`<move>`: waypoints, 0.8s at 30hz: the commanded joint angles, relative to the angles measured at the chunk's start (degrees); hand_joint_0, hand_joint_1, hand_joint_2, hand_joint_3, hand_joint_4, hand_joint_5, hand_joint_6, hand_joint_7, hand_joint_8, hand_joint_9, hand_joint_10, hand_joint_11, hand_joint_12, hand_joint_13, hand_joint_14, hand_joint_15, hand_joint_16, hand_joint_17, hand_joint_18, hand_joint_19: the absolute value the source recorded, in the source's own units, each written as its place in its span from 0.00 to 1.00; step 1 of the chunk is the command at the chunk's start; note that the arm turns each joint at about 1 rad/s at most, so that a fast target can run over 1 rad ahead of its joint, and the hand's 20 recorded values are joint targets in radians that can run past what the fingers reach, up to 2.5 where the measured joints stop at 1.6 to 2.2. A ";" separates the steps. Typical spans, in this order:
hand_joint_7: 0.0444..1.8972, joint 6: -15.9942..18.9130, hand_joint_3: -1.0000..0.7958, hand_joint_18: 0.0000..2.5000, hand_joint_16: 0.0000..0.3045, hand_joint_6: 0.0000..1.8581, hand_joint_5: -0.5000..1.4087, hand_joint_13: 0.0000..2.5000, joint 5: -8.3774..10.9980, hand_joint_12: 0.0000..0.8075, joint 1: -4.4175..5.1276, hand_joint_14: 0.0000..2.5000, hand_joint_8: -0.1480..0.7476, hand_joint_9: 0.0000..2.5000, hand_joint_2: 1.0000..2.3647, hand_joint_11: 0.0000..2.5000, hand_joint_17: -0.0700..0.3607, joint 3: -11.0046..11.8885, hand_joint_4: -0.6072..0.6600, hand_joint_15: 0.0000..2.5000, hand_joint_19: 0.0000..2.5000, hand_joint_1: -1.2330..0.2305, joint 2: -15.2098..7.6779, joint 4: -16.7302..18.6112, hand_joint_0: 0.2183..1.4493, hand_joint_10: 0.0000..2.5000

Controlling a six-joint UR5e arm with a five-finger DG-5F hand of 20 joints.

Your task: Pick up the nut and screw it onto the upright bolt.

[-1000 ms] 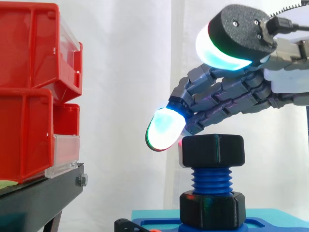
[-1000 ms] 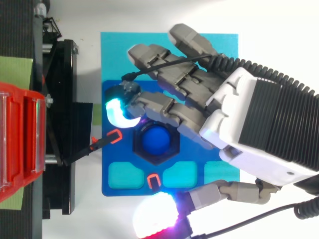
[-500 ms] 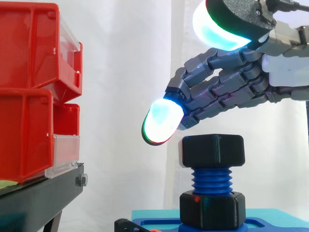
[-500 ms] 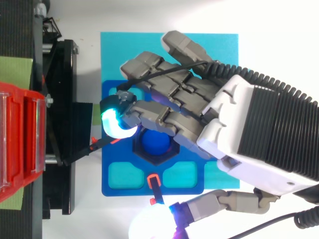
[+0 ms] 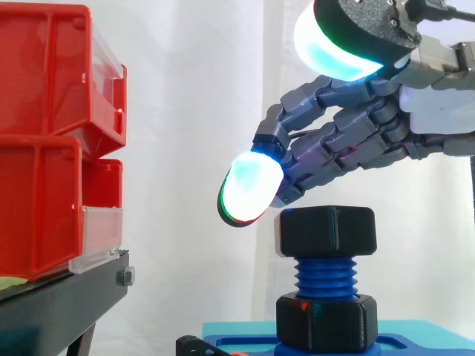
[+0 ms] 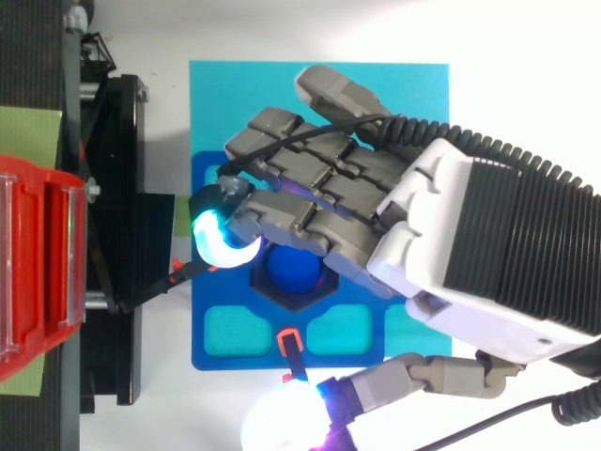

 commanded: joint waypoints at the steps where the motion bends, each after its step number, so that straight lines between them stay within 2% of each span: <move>1: 0.44 0.00 0.28 0.03 0.21 0.27 0.21 0.14 -0.16 0.57 -0.07 0.00 0.53 0.17 0.00 0.00 0.50 0.00 0.69 0.00 0.00 0.73 -0.04 0.01 0.13 0.00; 17: 0.48 -0.09 0.28 0.08 0.19 0.27 0.23 0.19 -0.33 0.54 -0.15 0.00 0.53 0.23 0.00 0.00 0.46 -0.09 0.71 0.00 0.00 0.72 -0.04 0.01 0.14 0.00; 24: 0.53 -0.18 0.28 0.12 0.15 0.27 0.24 0.22 -1.21 0.46 -0.59 0.00 0.53 0.27 0.00 0.00 0.40 -0.18 0.74 0.00 0.00 0.71 -0.04 -0.08 0.15 0.00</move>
